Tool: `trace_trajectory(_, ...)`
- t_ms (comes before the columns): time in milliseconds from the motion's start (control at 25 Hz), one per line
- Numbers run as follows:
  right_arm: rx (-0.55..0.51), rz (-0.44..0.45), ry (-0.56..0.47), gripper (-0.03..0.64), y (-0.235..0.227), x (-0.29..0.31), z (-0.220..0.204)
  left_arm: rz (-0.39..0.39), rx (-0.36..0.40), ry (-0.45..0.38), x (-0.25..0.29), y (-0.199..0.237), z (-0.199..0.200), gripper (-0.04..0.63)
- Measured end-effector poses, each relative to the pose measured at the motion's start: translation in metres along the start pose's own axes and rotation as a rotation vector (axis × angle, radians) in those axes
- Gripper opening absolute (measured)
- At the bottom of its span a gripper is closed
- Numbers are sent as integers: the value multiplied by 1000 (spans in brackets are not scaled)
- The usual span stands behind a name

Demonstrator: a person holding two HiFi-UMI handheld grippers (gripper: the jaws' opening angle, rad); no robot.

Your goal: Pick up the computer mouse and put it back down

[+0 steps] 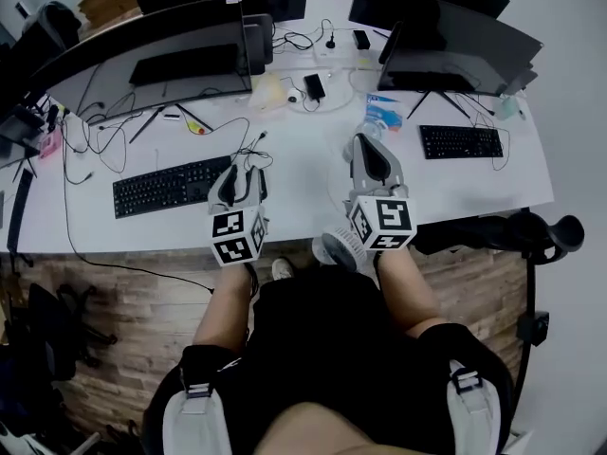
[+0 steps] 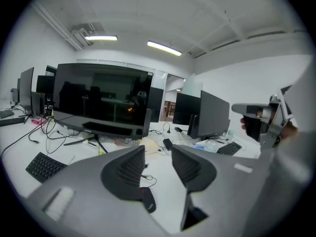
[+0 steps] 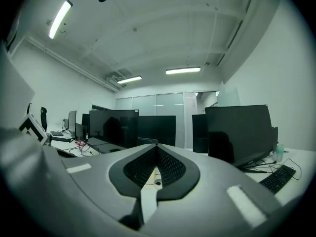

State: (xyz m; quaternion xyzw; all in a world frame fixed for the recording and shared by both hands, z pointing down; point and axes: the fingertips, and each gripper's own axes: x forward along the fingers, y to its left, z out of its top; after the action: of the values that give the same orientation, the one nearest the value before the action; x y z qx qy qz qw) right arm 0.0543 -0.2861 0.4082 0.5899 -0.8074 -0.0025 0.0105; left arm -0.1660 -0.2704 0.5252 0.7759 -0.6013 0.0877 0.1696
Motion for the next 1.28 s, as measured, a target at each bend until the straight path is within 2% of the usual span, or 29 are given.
trace_trajectory(120, -3, 5, 29, -2, -8, 3, -7, 32, -1, 76, 20, 2, -25, 255)
trace_trajectory(200, -10, 8, 41, -3, -12, 4, -11, 57, -2, 130, 34, 5, -46, 298)
trace_trajectory(520, -13, 14, 103, -3, -21, 4, -34, 148, -34, 318, 70, 18, -133, 308)
trace_trajectory(720, -7, 8, 130, -2, -26, 1, -44, 151, -32, 408, 96, 27, -167, 308)
trace_trajectory(960, -39, -4, 139, -2, -34, -3, -47, 193, 13, 528, 117, 38, -204, 321)
trace_trajectory(1120, -36, 2, 146, -2, -34, -1, -51, 197, -26, 548, 117, 39, -205, 329)
trace_trajectory(1280, -25, 10, 134, -2, -34, 3, -49, 198, -40, 444, 108, 37, -169, 327)
